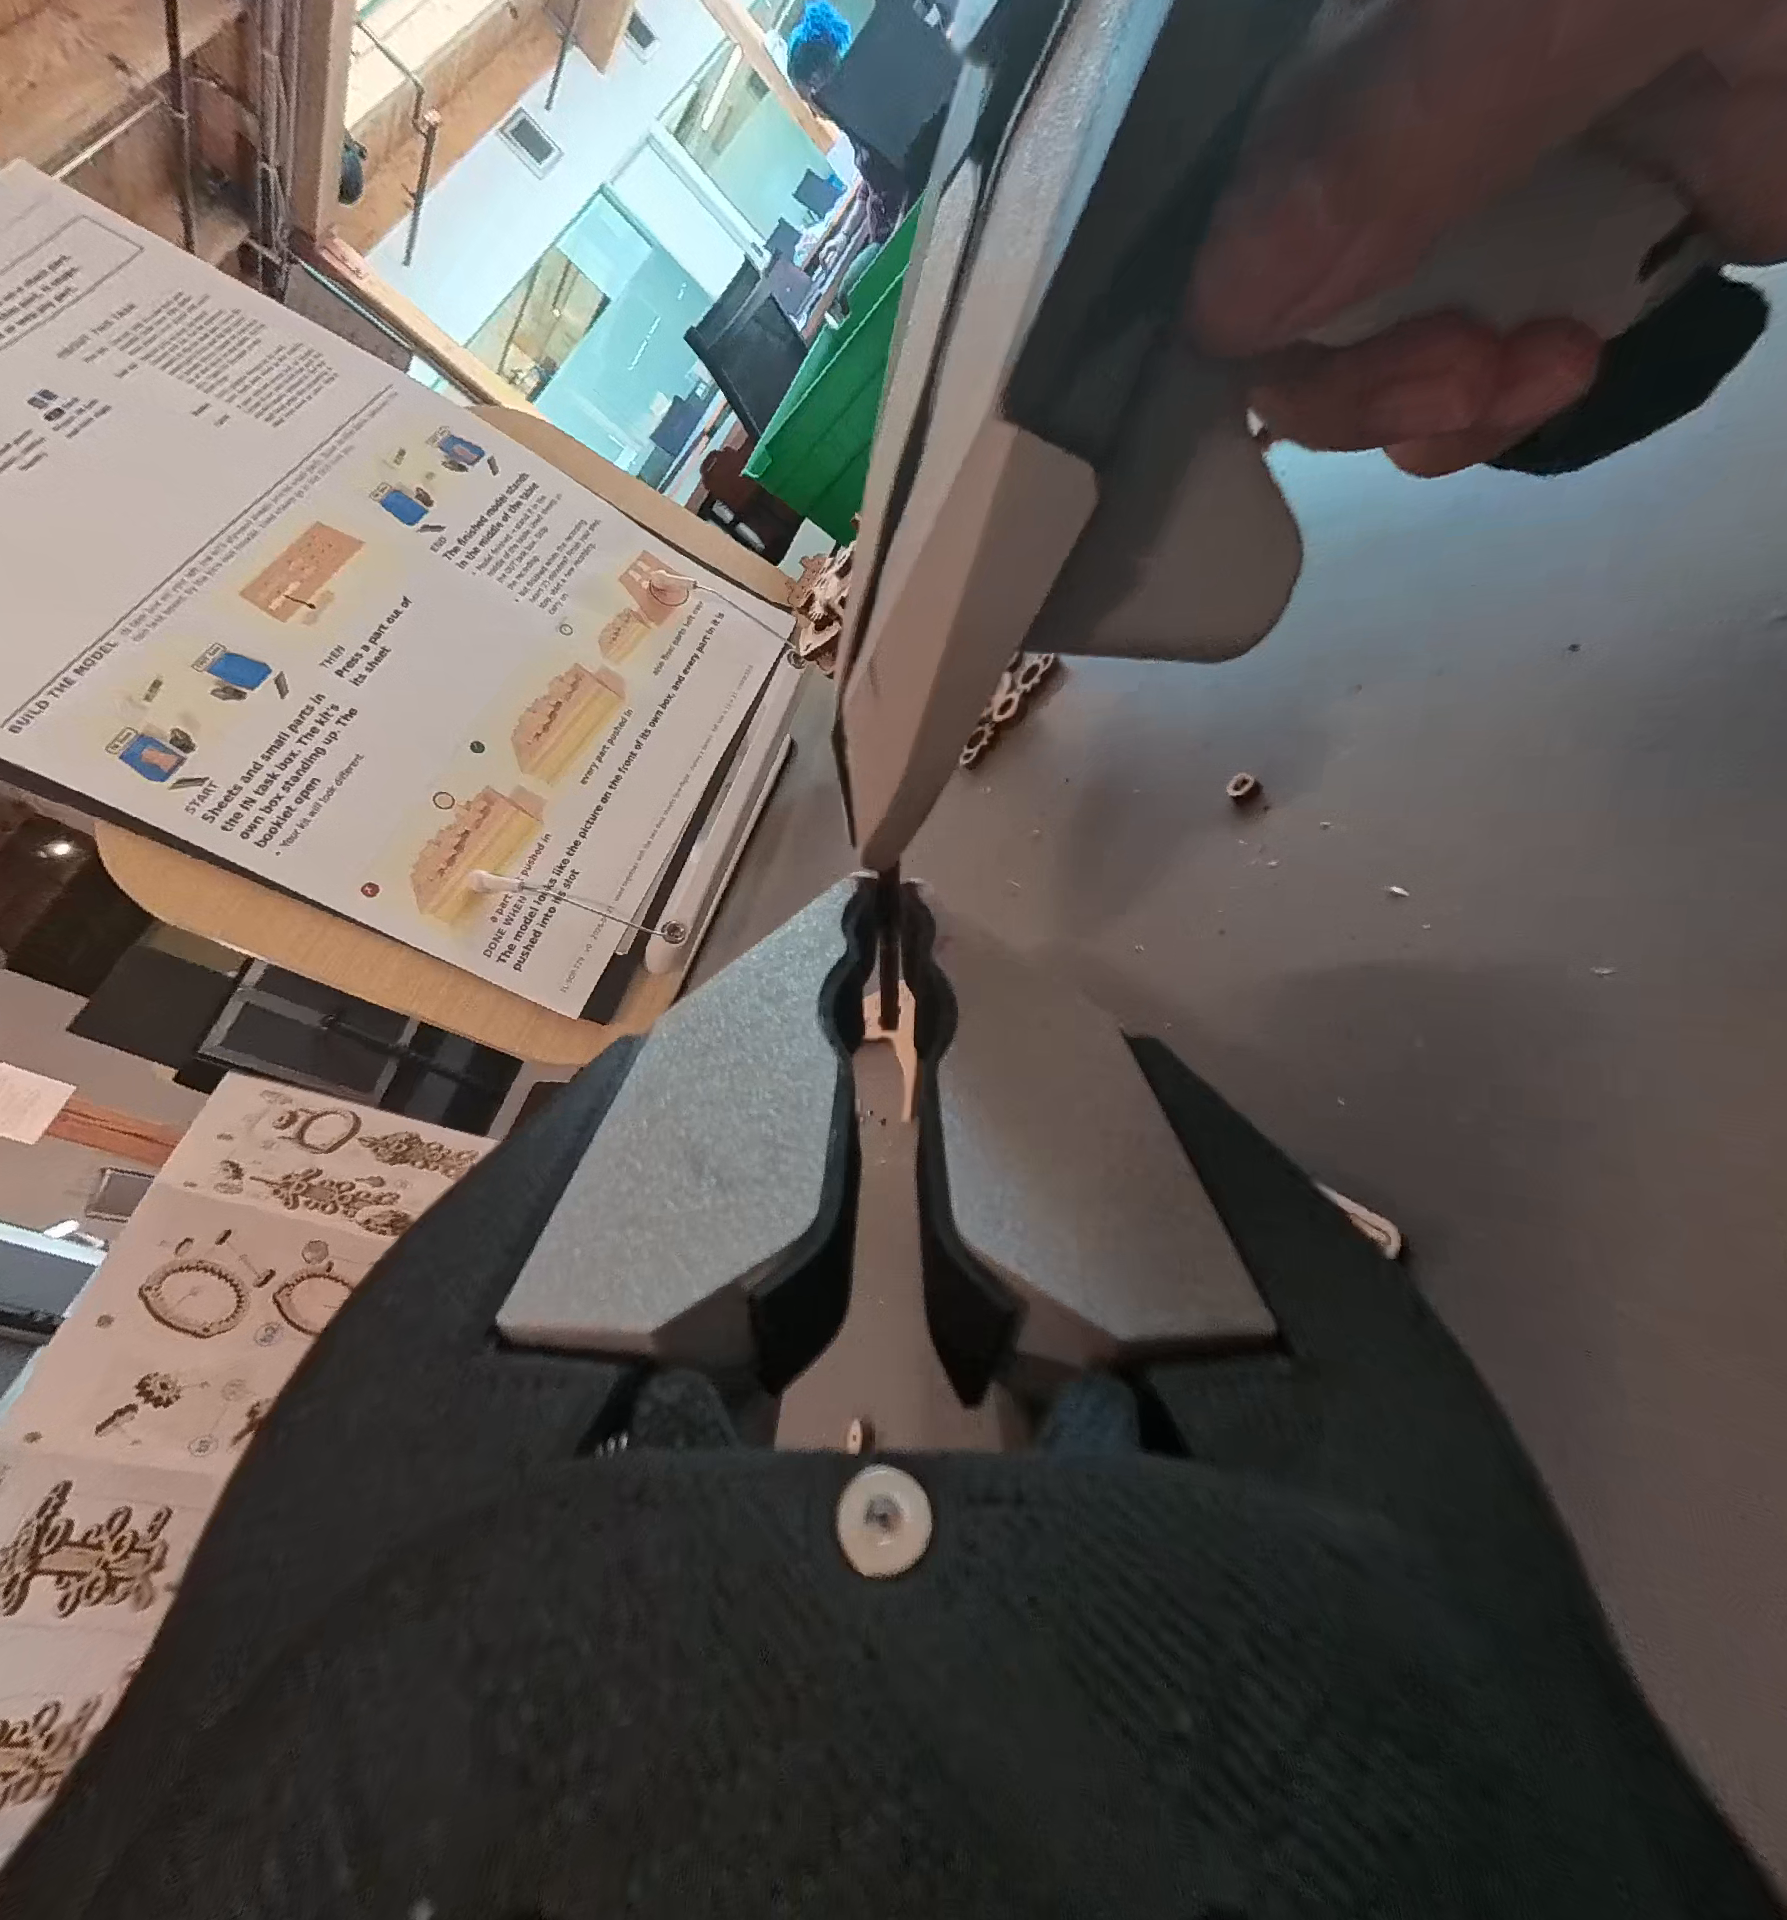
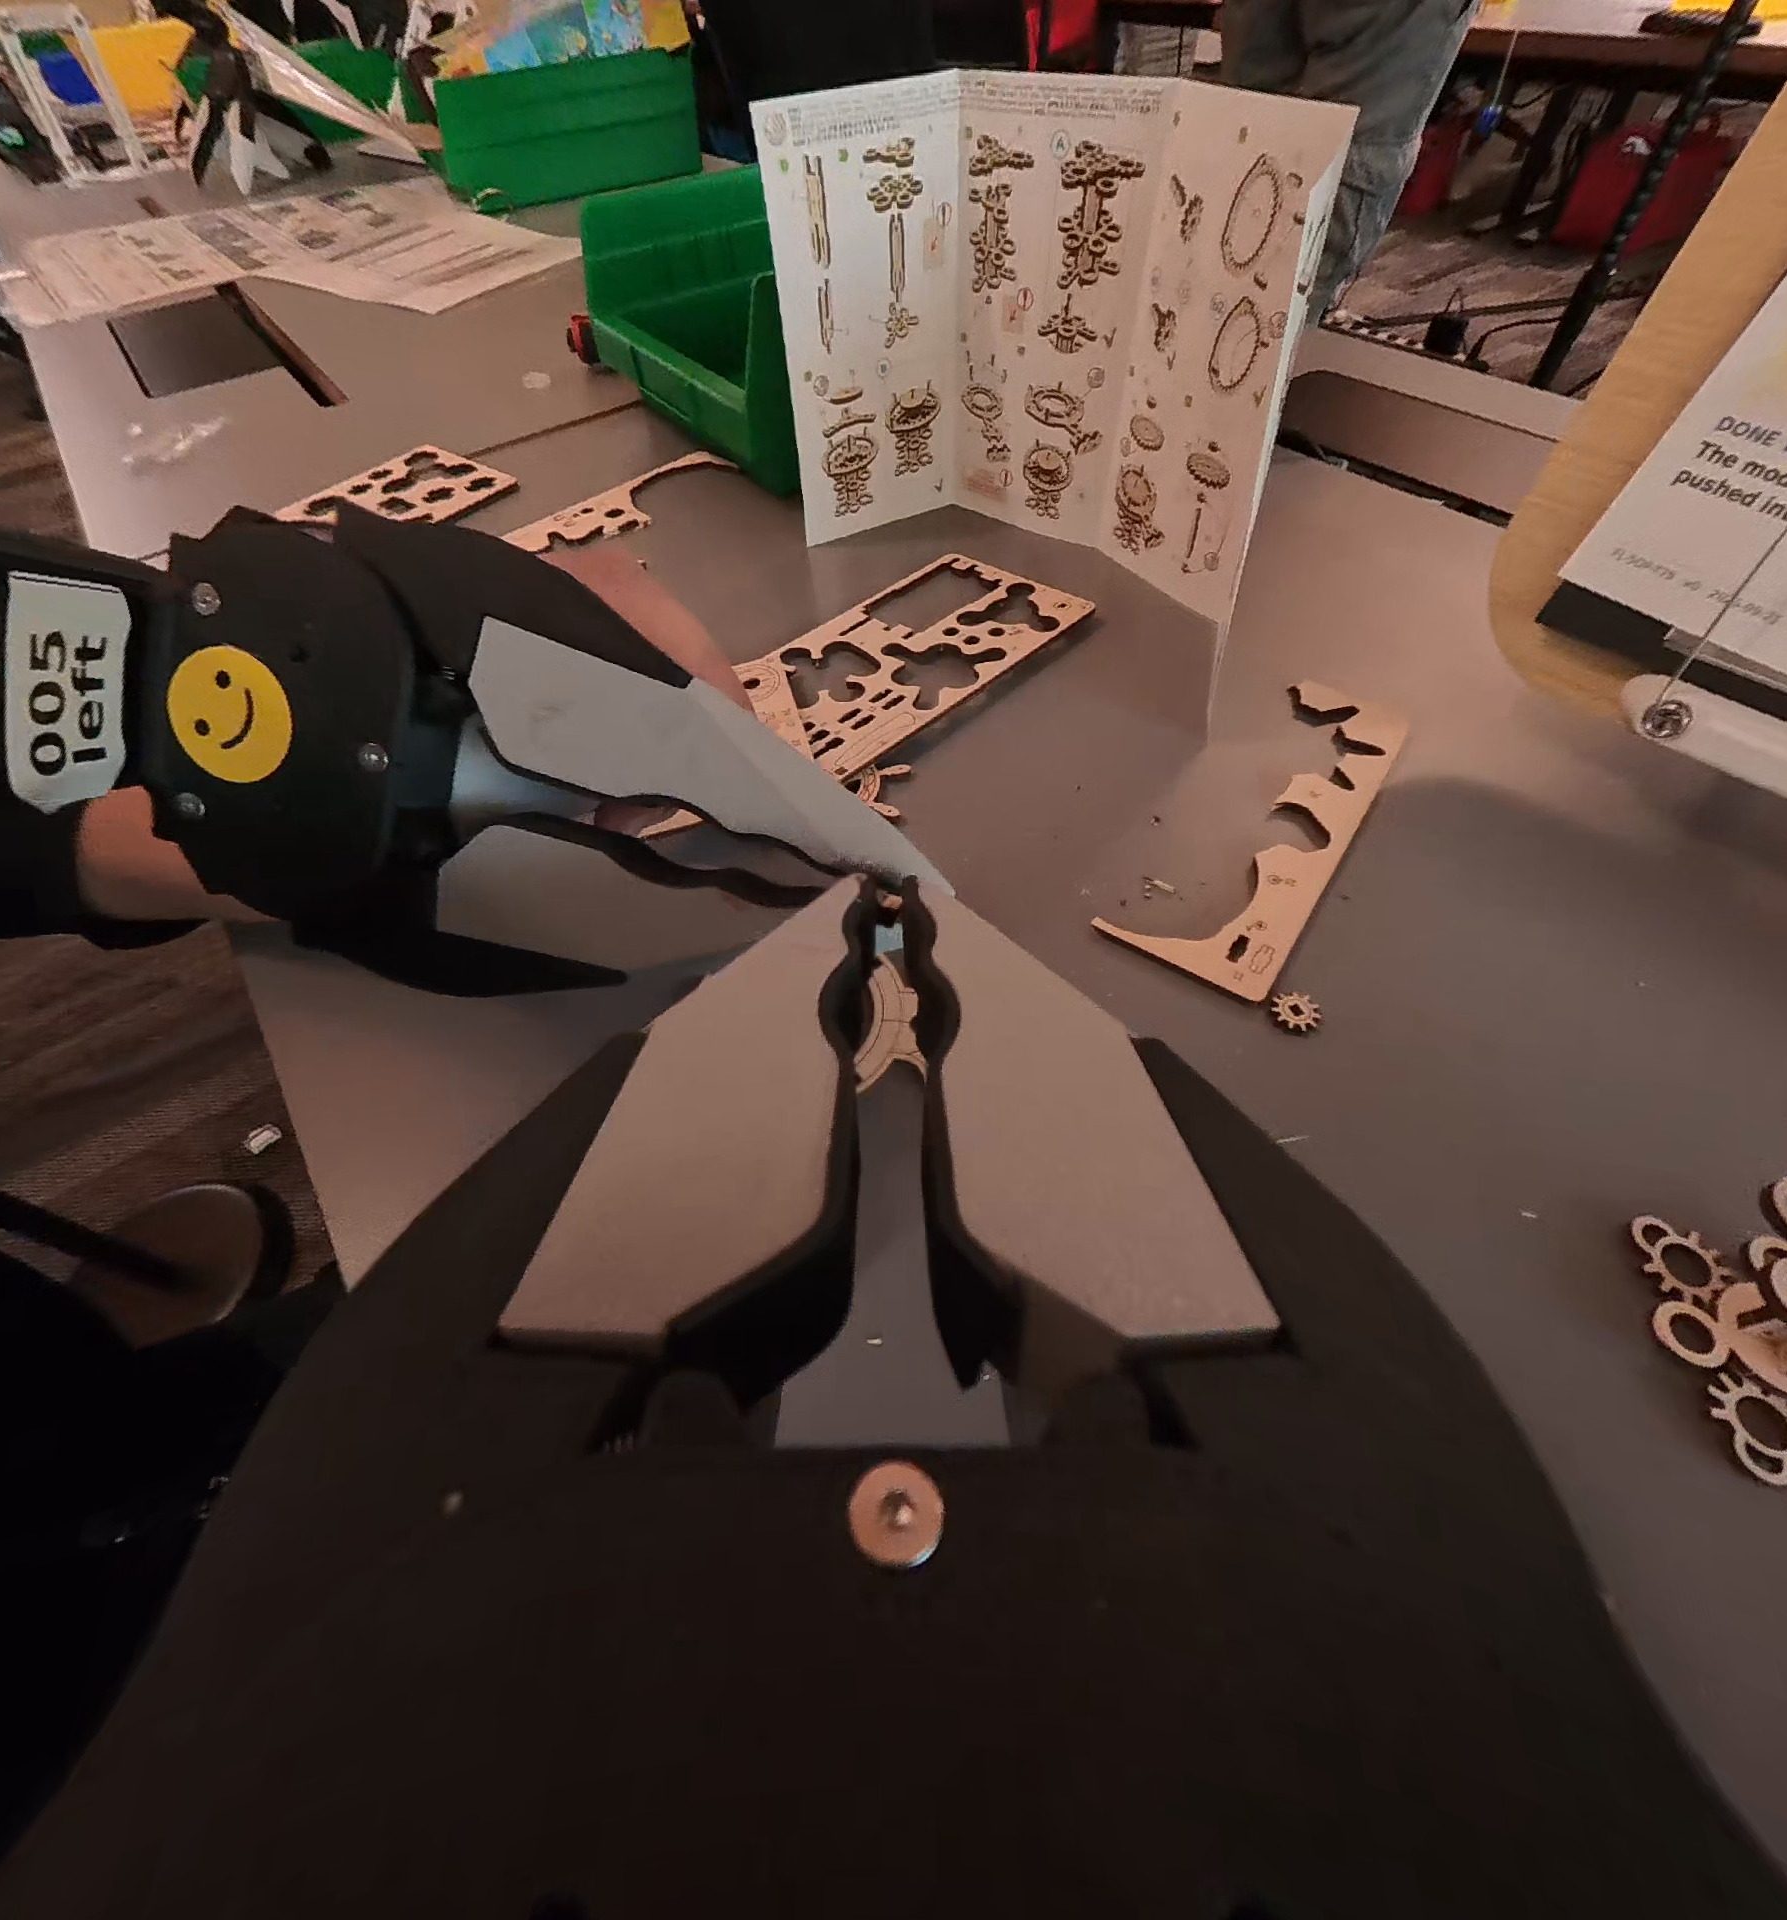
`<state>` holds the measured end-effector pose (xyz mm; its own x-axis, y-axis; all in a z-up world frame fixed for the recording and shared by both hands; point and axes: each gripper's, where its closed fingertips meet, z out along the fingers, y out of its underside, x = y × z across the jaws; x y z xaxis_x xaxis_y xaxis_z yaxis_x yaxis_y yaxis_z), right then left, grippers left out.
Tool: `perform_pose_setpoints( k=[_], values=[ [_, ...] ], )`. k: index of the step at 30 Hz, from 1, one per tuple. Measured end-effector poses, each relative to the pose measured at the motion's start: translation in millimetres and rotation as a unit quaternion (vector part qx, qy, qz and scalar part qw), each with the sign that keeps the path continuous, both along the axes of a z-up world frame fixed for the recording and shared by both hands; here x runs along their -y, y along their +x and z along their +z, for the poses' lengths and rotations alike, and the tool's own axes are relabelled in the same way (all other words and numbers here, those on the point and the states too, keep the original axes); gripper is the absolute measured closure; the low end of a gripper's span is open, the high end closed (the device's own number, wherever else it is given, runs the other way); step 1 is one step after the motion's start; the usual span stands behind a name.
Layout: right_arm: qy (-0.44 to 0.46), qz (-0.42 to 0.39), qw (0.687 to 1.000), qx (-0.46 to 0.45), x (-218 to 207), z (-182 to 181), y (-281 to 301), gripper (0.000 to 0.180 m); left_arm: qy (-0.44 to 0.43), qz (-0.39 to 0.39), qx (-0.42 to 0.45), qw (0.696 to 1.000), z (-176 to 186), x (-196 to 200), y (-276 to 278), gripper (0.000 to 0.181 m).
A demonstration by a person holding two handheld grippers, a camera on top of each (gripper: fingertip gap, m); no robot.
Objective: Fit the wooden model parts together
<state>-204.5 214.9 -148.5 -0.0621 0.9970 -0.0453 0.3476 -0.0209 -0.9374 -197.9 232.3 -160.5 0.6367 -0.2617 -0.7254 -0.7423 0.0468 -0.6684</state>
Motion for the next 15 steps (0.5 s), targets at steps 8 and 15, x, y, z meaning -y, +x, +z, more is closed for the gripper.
perform_pose_setpoints(
  k=[8, 15],
  values=[
    [0.133, 0.113, 0.985, 0.007, 7, -4, 13, 0.18, -0.082, -0.086, 0.117, 0.986, -7, 10, 16, 0.171],
    [0.218, 0.234, 0.947, -0.003, 24, -1, 30, 0.18, -0.145, -0.169, 0.177, 0.959, -8, 26, 33, 0.171]
  ],
)
